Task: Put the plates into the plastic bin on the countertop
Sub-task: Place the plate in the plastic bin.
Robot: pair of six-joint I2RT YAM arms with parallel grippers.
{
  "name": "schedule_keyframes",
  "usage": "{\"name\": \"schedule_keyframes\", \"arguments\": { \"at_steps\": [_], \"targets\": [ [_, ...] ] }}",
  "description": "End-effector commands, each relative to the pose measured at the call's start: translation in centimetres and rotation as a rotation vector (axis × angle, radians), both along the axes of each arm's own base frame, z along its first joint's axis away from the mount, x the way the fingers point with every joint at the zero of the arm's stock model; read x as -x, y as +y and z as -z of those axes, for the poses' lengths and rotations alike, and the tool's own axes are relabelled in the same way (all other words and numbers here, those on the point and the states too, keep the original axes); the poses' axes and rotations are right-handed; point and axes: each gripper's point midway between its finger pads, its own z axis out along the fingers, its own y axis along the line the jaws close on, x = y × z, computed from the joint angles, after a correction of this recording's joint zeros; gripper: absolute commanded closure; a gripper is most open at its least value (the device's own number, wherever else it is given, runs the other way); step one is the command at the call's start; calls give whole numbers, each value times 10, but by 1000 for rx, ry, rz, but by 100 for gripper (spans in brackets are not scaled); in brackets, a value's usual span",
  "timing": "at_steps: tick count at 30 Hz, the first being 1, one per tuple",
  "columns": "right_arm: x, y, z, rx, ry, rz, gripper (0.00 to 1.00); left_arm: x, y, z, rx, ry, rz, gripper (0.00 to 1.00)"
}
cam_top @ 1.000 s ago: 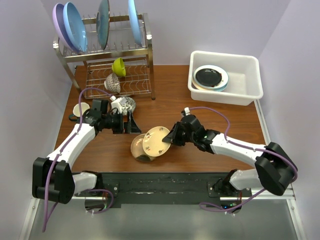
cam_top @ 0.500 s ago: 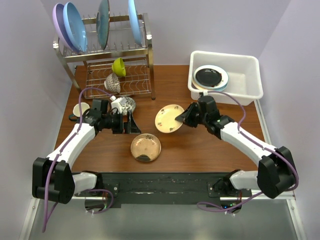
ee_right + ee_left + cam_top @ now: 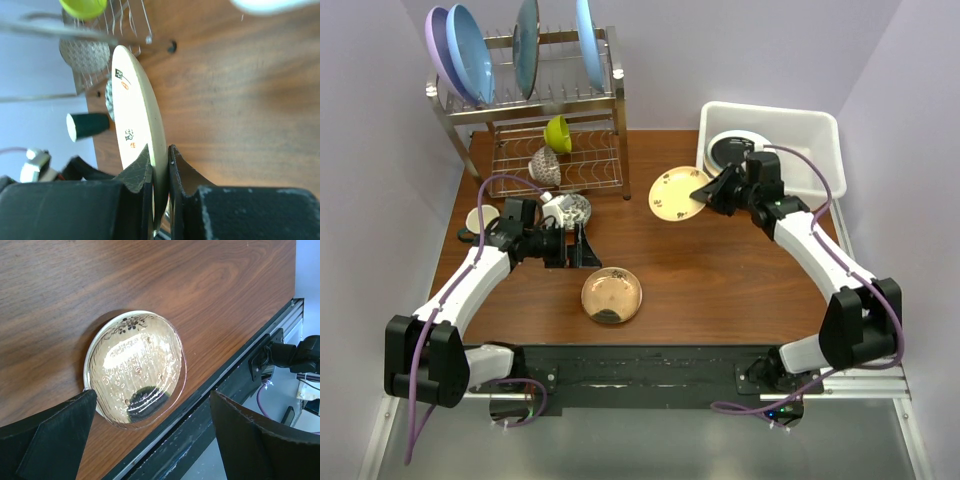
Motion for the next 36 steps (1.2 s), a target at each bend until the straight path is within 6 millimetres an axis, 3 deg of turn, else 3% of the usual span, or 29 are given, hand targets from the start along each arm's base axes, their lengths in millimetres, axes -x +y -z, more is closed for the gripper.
{"name": "schedule_keyframes", "arguments": {
  "at_steps": [1,9,18,24,25,29,36],
  "targets": [
    [-24,-9,-39,-40,-86,-14,100,-5,-3,-15,17,-66,32,0],
    [-59,-40,-44,-108,-89,43,100,-2,-5,-11,29,-61,47,0],
    [-101,-95,-36,-176,-85,165,100,1,-7,-11,42,-64,62,0],
    [-129,-117,-33,-240,-103,221,100,1,-6,-9,42,-63,60,0],
    [-135,-119,-23,-258,-83,229,100,1,-6,-9,42,-63,60,0],
    [-152,-127,-20,-292,-77,249,100,2,-6,-9,41,-65,62,0],
    [-167,-145,-5,-285,-51,301,100,2,-6,-5,33,-51,61,0]
  ]
}}
